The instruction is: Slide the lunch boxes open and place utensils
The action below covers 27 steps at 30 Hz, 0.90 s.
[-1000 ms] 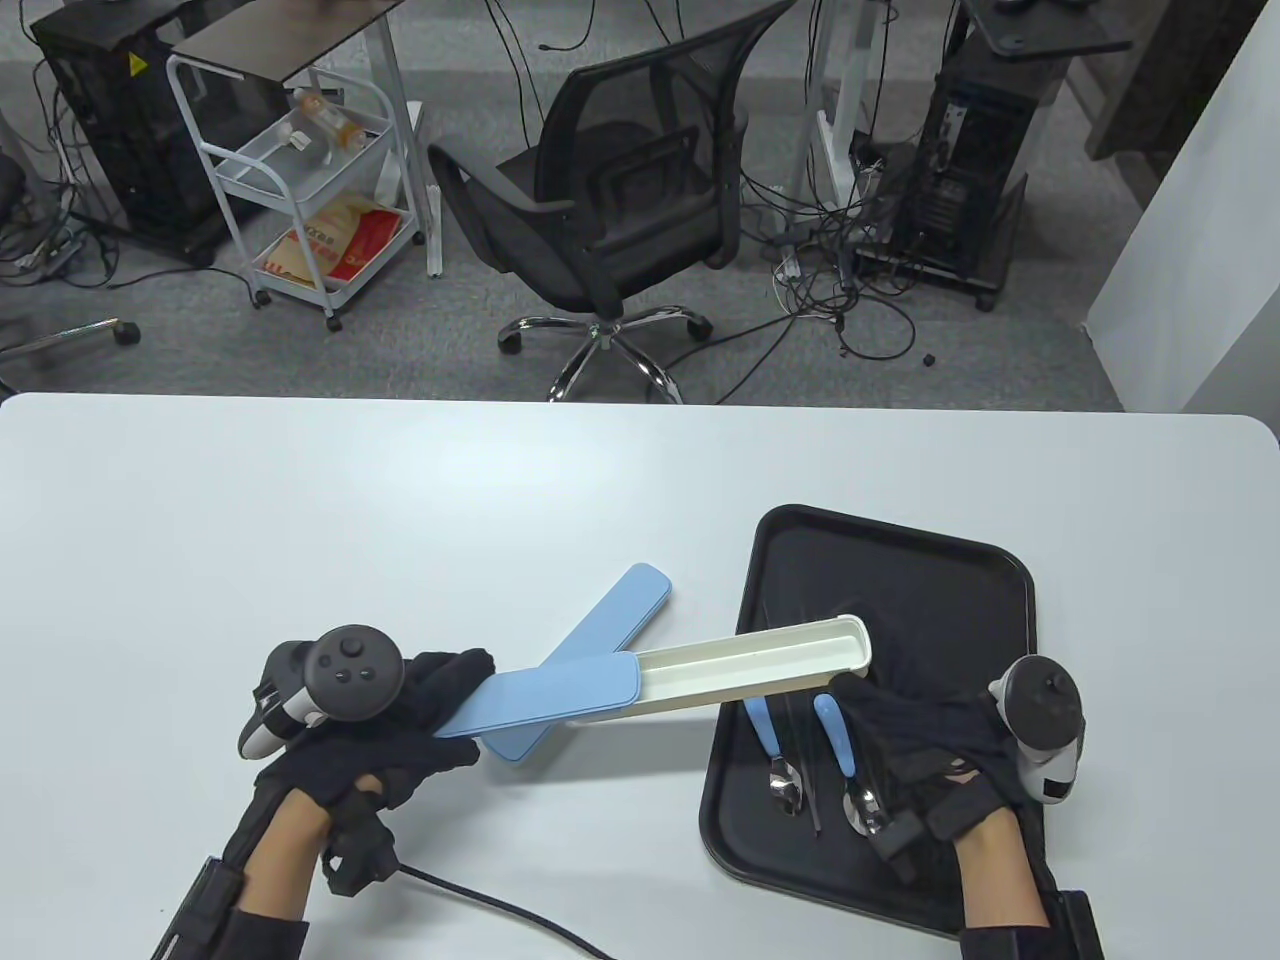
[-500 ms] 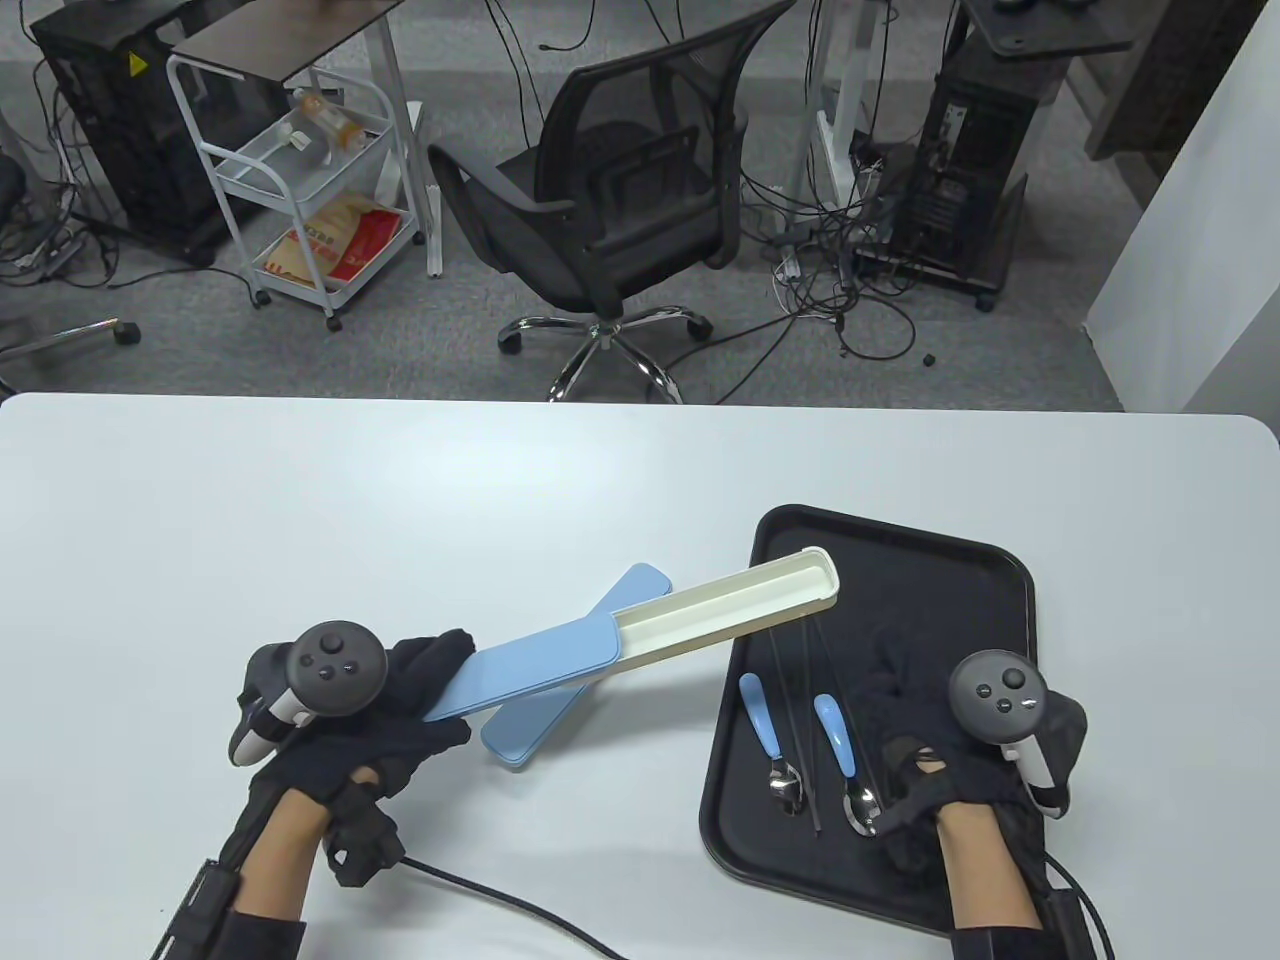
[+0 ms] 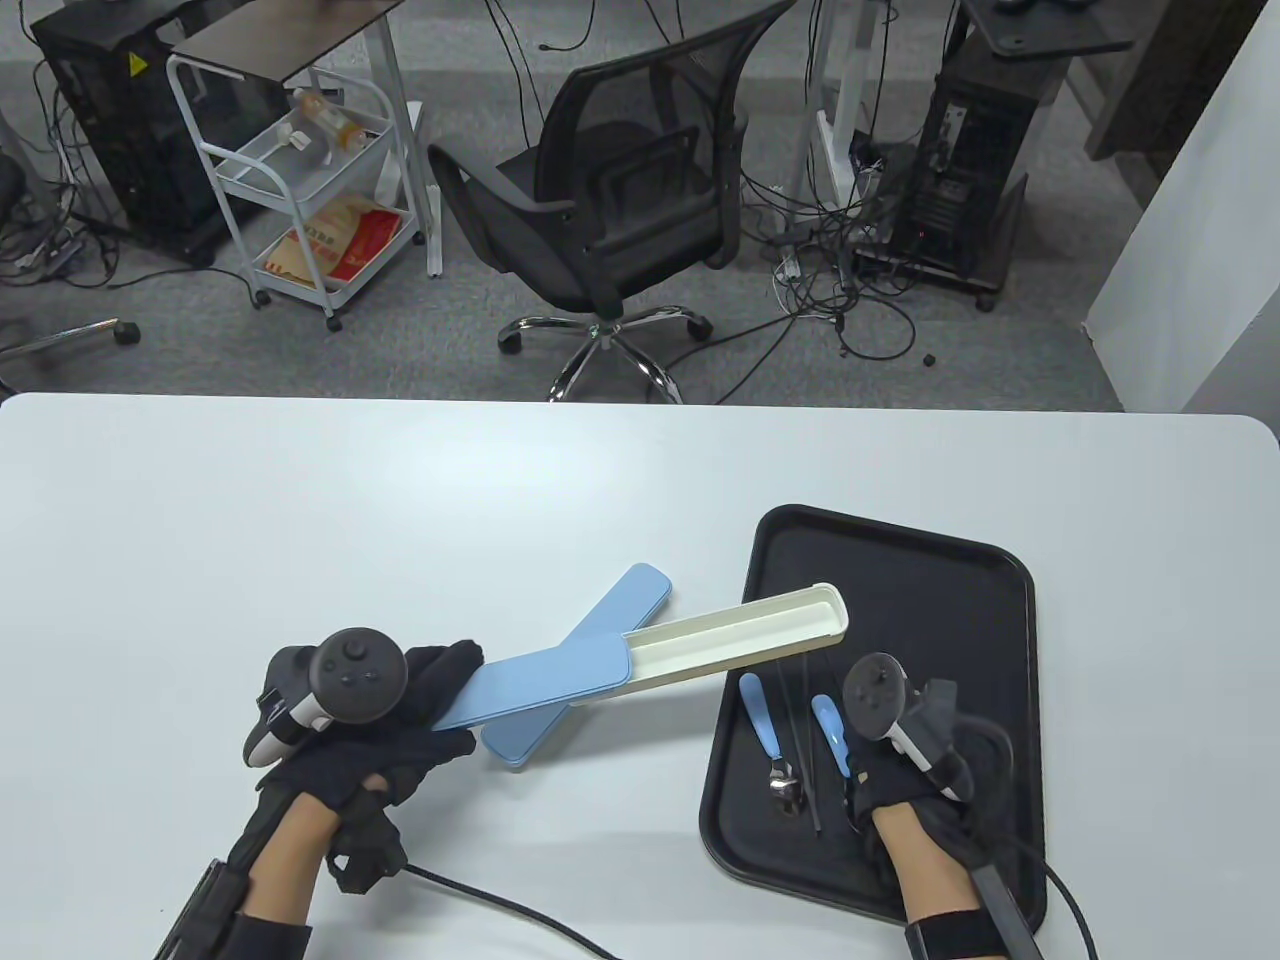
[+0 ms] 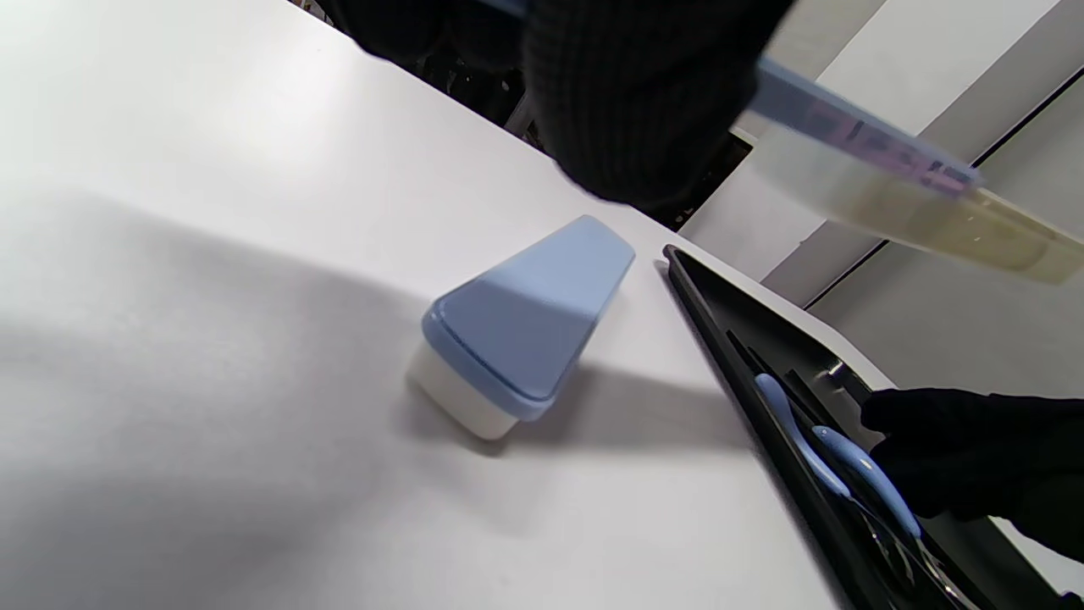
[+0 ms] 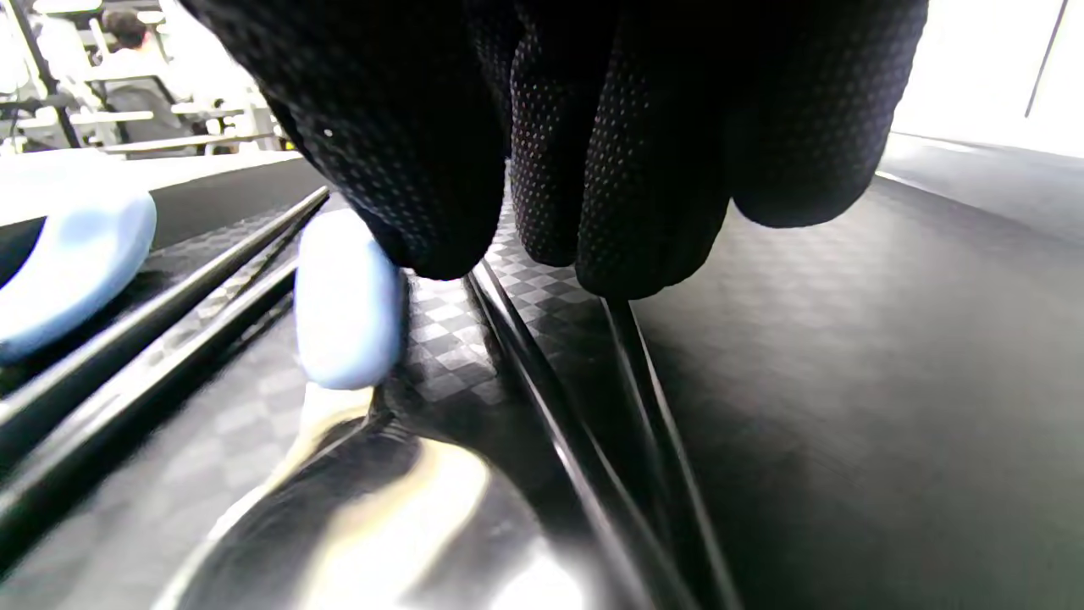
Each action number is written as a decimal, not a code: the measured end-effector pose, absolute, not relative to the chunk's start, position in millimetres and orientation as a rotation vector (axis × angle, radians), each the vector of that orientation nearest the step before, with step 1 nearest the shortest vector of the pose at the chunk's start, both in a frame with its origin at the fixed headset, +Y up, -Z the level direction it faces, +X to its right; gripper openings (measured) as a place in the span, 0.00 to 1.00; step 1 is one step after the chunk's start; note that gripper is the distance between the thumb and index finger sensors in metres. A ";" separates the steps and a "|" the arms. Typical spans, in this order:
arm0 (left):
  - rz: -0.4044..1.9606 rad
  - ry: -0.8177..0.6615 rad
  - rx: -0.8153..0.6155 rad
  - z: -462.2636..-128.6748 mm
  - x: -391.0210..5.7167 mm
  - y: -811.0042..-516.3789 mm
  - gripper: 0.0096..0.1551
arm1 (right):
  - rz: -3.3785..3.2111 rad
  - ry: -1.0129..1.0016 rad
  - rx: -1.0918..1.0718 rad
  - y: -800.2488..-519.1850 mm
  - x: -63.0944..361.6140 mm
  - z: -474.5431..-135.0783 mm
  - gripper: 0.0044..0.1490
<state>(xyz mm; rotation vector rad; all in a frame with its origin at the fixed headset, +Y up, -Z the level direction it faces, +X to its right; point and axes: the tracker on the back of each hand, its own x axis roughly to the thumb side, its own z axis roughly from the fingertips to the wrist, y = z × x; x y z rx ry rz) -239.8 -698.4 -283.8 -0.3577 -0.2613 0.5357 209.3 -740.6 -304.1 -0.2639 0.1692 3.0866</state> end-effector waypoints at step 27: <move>0.561 -0.235 -0.308 -283.4 -242.9 -695.4 0.51 | 2.571 -0.152 -0.518 -695.0 259.8 -291.1 0.40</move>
